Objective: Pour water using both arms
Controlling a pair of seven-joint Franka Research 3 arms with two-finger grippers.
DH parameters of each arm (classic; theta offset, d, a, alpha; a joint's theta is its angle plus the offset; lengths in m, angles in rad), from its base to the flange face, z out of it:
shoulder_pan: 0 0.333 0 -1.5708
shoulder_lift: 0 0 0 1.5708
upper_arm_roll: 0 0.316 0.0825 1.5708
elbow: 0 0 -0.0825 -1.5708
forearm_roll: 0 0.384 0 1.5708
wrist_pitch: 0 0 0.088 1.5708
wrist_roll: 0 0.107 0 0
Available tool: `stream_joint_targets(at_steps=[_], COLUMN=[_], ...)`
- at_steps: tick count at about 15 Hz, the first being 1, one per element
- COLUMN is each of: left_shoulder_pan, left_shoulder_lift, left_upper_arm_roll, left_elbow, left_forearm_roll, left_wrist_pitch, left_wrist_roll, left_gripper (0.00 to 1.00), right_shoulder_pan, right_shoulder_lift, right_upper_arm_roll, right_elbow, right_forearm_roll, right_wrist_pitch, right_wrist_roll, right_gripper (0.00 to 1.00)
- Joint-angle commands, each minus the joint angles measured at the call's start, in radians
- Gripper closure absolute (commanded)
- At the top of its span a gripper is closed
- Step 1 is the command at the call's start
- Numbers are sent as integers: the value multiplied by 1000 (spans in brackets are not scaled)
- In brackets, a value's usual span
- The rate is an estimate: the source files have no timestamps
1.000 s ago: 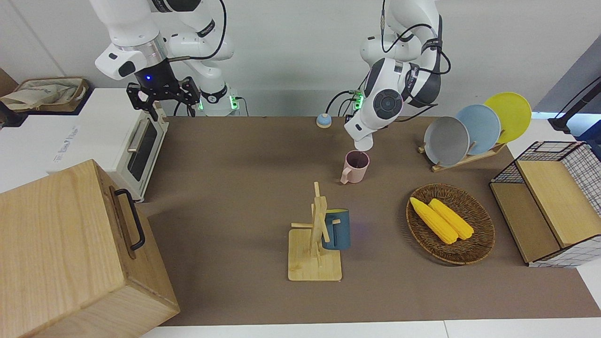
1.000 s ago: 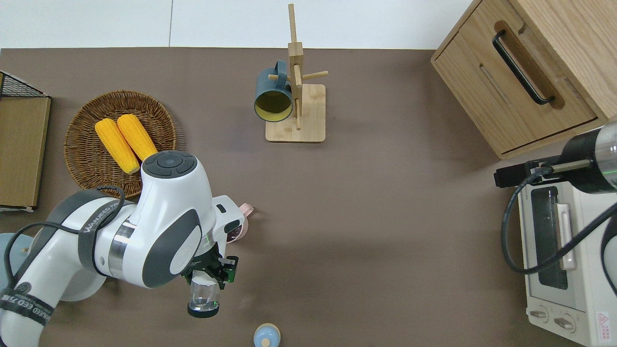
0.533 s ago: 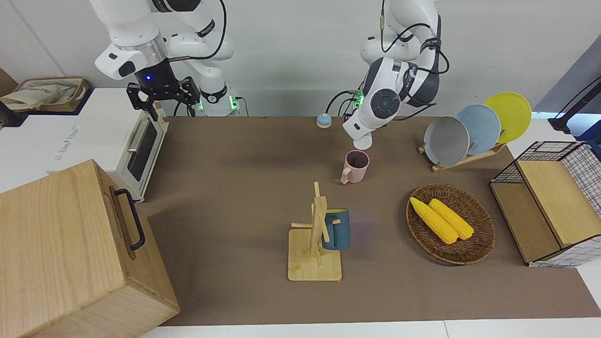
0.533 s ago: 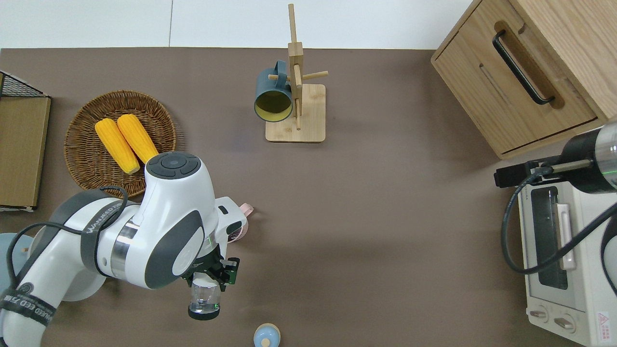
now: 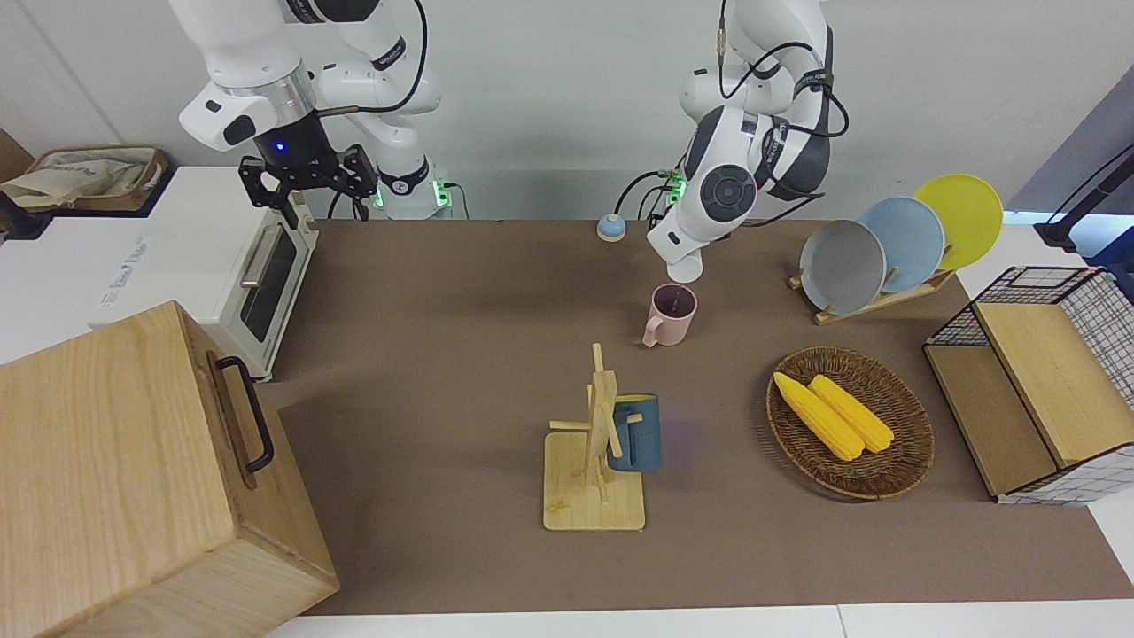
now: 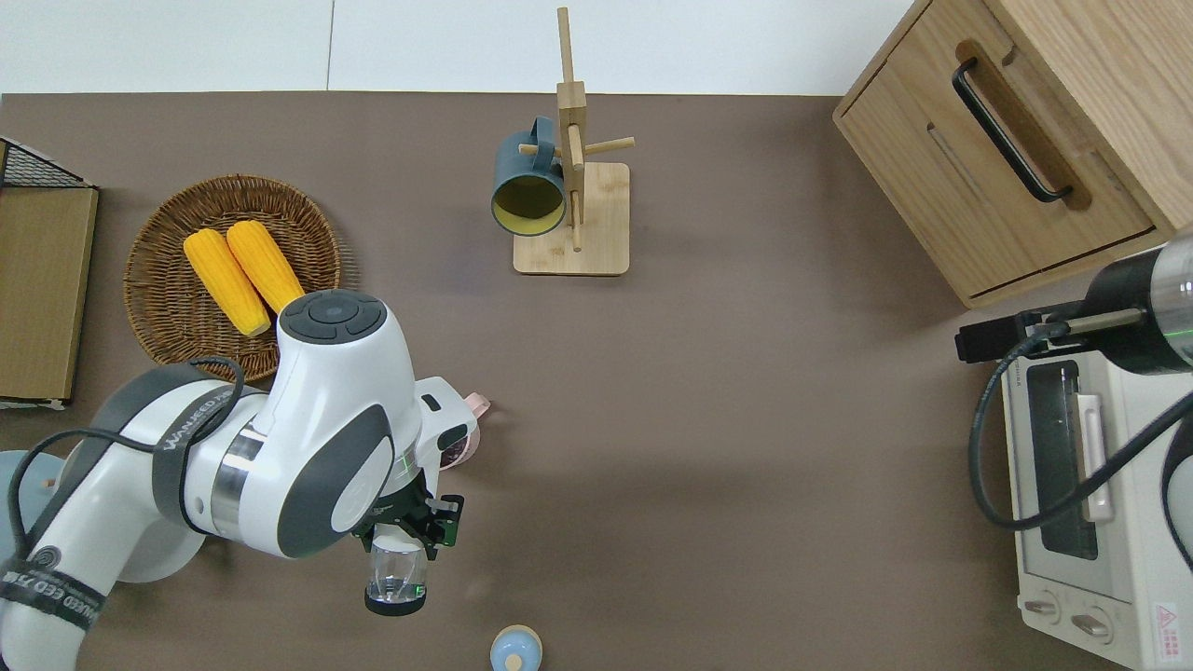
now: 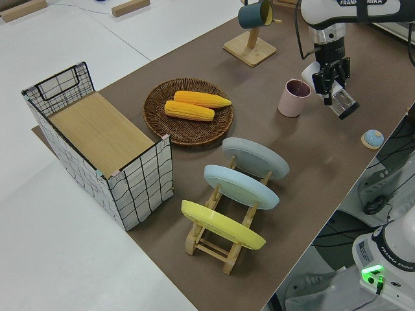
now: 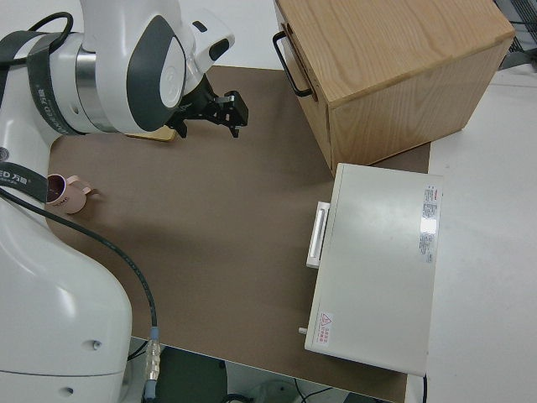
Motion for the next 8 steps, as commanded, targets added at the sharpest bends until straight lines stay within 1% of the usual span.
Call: stream_joint_targets(at_steps=[1, 5, 8], left_shoulder_pan=[-11, -11, -11], left_shoulder_lift=[-3, -33, -69], left_upper_arm_roll=[1, -5, -10], left_elbow=[27, -16, -67], left_forearm_roll=[16, 13, 12], left_wrist_pitch=[-14, 48, 102], left_wrist_roll=[-25, -39, -37], left_gripper=[1000, 1000, 1000], right_shoulder_pan=[-2, -2, -2], right_shoulder_lift=[-5, -5, -5], right_upper_arm_roll=[-1, -1, -2], right_elbow=[2, 2, 2], right_forearm_roll=[18, 18, 18], right_wrist_pitch=[-3, -3, -3], right_wrist_roll=[-17, -17, -17], right_gripper=[9, 9, 9])
